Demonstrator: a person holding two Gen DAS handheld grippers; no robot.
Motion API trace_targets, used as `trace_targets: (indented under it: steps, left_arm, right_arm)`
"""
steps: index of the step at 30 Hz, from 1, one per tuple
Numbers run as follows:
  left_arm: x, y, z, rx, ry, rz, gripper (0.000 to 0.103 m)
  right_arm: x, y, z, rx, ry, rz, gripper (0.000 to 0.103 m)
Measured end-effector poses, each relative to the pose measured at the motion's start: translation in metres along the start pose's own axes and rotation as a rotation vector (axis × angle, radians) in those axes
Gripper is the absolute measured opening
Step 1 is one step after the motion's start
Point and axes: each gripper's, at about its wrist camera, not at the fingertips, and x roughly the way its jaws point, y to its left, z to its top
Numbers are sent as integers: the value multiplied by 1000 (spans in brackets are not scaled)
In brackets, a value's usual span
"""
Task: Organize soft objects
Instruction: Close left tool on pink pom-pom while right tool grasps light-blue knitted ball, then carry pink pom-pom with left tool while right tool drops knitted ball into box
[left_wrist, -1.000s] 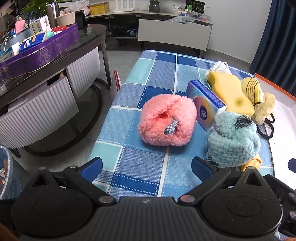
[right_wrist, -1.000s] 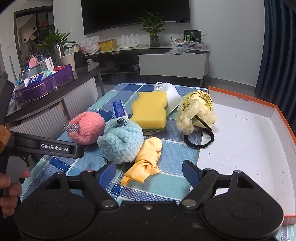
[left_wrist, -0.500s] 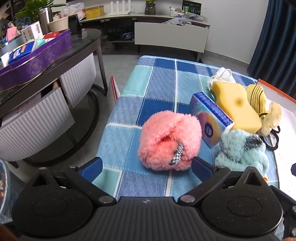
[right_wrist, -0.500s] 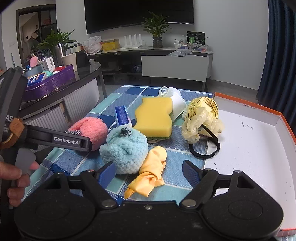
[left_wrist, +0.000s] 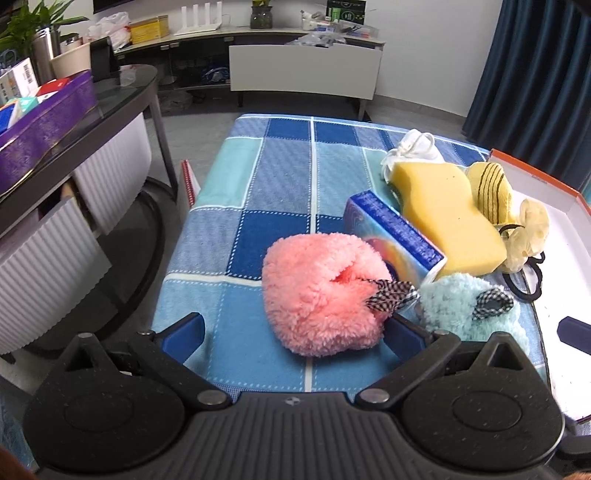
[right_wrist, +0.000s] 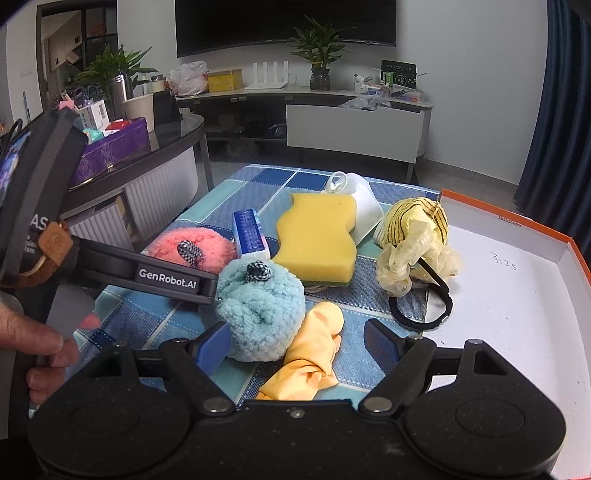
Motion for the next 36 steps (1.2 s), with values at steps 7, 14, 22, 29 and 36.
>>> trace_targets:
  steps: [7,14,22,29,36]
  left_arm:
    - [6,10,0,12,-9,-71,103]
    - [11,16,0,31,-39,-110,103]
    - [12,11,-2,28,-71,-228,53]
    - [-4,19,-7,21,-116,-231,48]
    - [-16,28,-9,-40,-138,-204,47]
  right_arm:
    - [22,3,12,-36,18,56,93]
    - [42,3,19,-41,53,177,93]
    - [50,10,19,-85,48,227,77]
    - [45,-9,16,16,27,276,63]
    - [19,-11,20,38,-39,261,59]
